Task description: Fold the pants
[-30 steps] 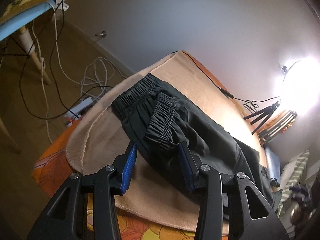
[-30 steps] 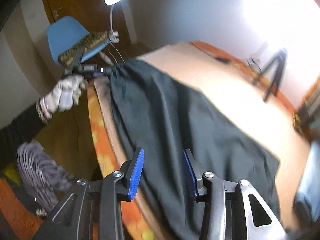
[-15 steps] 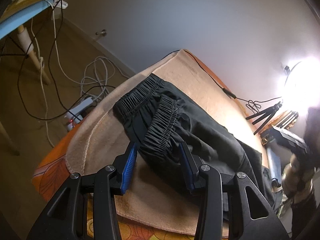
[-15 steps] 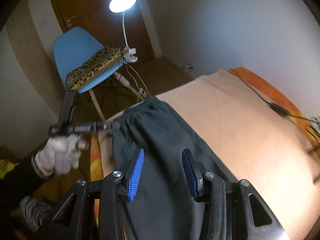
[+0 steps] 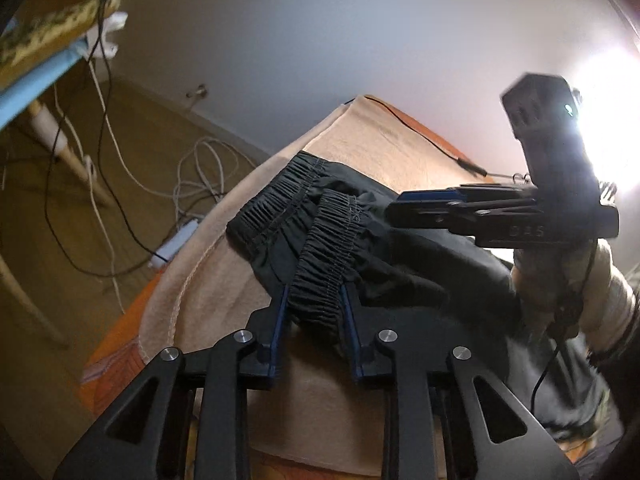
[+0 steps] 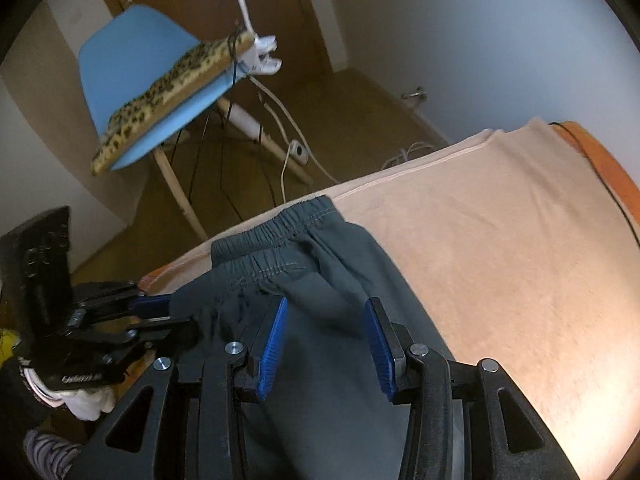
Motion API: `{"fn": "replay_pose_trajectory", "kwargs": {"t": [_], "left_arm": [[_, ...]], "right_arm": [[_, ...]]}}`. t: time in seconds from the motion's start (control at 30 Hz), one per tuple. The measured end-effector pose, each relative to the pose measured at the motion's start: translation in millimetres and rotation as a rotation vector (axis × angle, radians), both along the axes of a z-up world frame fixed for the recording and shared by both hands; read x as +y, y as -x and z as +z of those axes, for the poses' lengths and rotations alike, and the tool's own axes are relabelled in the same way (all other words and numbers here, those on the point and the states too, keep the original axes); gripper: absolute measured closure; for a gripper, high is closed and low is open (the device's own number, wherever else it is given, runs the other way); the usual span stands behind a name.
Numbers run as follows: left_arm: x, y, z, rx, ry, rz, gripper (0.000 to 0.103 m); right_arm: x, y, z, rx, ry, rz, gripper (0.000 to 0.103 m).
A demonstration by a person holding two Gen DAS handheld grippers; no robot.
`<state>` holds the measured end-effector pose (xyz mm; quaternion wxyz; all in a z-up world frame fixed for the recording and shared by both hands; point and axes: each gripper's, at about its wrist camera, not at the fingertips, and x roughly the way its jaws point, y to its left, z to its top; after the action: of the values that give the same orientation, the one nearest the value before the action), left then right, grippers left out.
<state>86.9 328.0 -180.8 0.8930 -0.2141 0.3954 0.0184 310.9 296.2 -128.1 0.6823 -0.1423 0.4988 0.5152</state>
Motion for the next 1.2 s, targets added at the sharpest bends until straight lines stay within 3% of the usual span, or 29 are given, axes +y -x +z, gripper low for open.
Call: {"fn": "replay_pose_trajectory", "kwargs": {"t": [0.1,0.17,0.27,0.33,0.6,0.7,0.77,0.8,0.87,0.9,1.0,1.03,1.07,1.1,1.17,1.2], "left_arm": [[-2,0,-2,0.003,-0.018,-0.007,0.080],[-3,0,-2,0.004,-0.021,-0.005,0.080],[-5,3,2,-0.008,-0.031,-0.006,0.081],[-7,5,7,-0.022,-0.048,-0.009,0.081],[-11,1,26,-0.065,-0.129,-0.025,0.081],[-10,-4,31,-0.079,-0.150,-0.030,0.082],[-10,-4,31,-0.081,-0.166,-0.040,0.082],[-11,-5,28,-0.073,-0.187,-0.044,0.082],[-8,-8,21,-0.043,-0.191,-0.044,0.082],[-5,-11,17,-0.026,-0.186,-0.042,0.082],[5,-14,8,0.001,-0.183,-0.027,0.082],[7,-13,6,0.005,-0.186,-0.027,0.082],[7,-13,5,0.007,-0.193,-0.029,0.082],[6,-13,4,0.010,-0.200,-0.034,0.082],[3,-14,5,0.010,-0.216,-0.041,0.082],[2,-14,7,0.002,-0.225,-0.042,0.082]], "right_arm": [[4,6,-6,-0.015,0.029,0.033,0.064],[4,13,-5,-0.044,0.033,0.039,0.084],[0,23,4,-0.100,0.033,0.044,0.099],[-2,30,13,-0.154,0.041,0.051,0.102],[-11,21,43,-0.235,-0.031,-0.022,0.103],[-6,13,52,-0.212,-0.070,-0.027,0.103],[-1,5,47,-0.127,-0.076,-0.002,0.103],[1,2,44,-0.122,-0.067,-0.011,0.099],[5,-8,32,-0.100,-0.049,-0.036,0.051],[5,-11,28,-0.081,-0.050,-0.043,0.046],[9,-17,9,-0.042,-0.017,-0.054,0.049],[12,-16,3,-0.048,0.005,-0.046,0.053],[14,-14,-2,-0.042,0.020,-0.019,0.069],[15,-11,-5,-0.040,0.029,0.002,0.076],[17,0,-4,-0.100,0.033,0.040,0.101],[17,3,0,-0.141,0.037,0.043,0.102]]}}
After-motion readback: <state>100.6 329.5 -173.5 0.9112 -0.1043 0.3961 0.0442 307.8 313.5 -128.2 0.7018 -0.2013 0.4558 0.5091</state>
